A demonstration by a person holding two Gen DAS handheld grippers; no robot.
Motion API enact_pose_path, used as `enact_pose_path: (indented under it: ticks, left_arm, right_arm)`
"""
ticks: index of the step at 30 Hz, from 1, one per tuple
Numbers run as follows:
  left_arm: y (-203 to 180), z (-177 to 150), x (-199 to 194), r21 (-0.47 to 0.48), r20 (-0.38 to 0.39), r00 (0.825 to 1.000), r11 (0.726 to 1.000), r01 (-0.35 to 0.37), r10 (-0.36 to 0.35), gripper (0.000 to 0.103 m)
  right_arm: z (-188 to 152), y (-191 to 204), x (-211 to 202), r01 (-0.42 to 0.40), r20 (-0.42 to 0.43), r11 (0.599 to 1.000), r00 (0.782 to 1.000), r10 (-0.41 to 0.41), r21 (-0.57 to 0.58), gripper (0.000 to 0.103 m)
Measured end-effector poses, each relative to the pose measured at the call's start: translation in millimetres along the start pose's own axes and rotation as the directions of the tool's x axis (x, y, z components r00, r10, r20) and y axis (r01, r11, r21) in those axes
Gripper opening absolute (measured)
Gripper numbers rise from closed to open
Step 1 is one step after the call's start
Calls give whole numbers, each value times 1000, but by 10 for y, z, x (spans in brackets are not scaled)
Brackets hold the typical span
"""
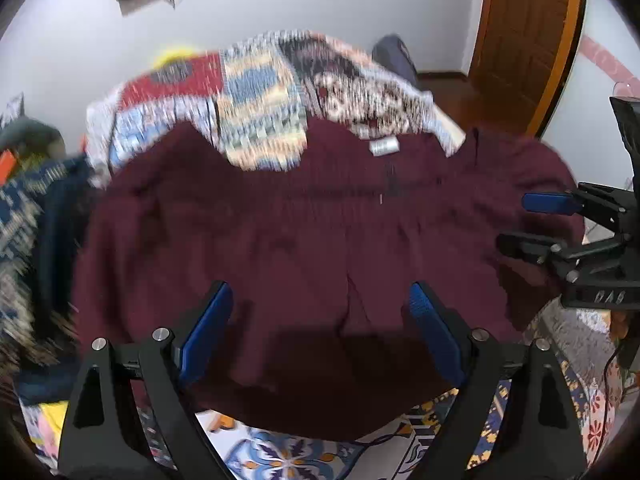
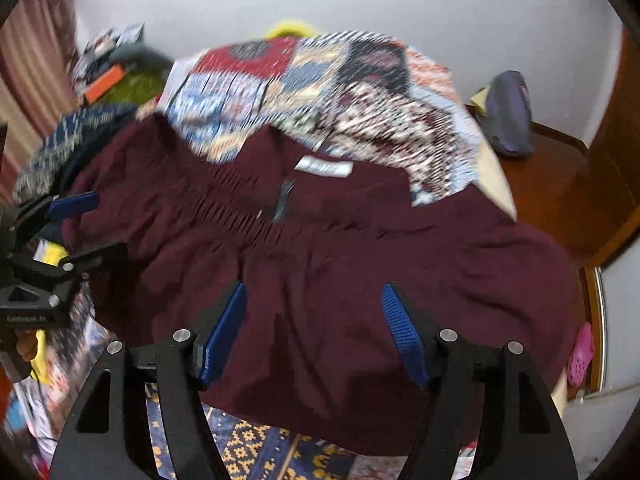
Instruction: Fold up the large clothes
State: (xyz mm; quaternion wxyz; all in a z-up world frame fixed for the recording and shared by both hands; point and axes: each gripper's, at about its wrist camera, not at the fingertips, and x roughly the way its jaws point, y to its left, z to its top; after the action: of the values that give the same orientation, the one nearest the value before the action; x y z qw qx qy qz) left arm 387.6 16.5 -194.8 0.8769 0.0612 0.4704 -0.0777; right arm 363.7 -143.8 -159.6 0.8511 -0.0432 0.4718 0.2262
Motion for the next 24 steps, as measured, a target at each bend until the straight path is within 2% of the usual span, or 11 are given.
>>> enact_pose_path:
  ticks: [4,8,11,15,19,24]
  left_arm:
    - [4,-191,193,15,-22,999,999,-36,37,90]
    - [-60,-329,173,63,11,998,996,-59,58,90]
    - [-80,-431,94,77,24,997,995,-70,68,90]
    - [-42,-569,-52,50,34,998,997,-62,60,90]
    - [40,-730,-224,16,40,996,996,-84,83,90]
    - [359,-943,-419,-116,16,996,989,-88,91,90]
  right_arm:
    - [-158,11,289,-3,-62,1000,998,3,3,67]
    - [-286,-84,286,-21,-41,999,999,23,34,76]
    - [-333,-83,233,0,-33,999,999,2,35,81]
    - [-444,-95,151,26,-30,999,999,-25,35,83]
    - [-542,-79,76,67,-45,997,997,-66,27,83]
    - [-636,-74,-22,76,-65,996,995,-73,40,82]
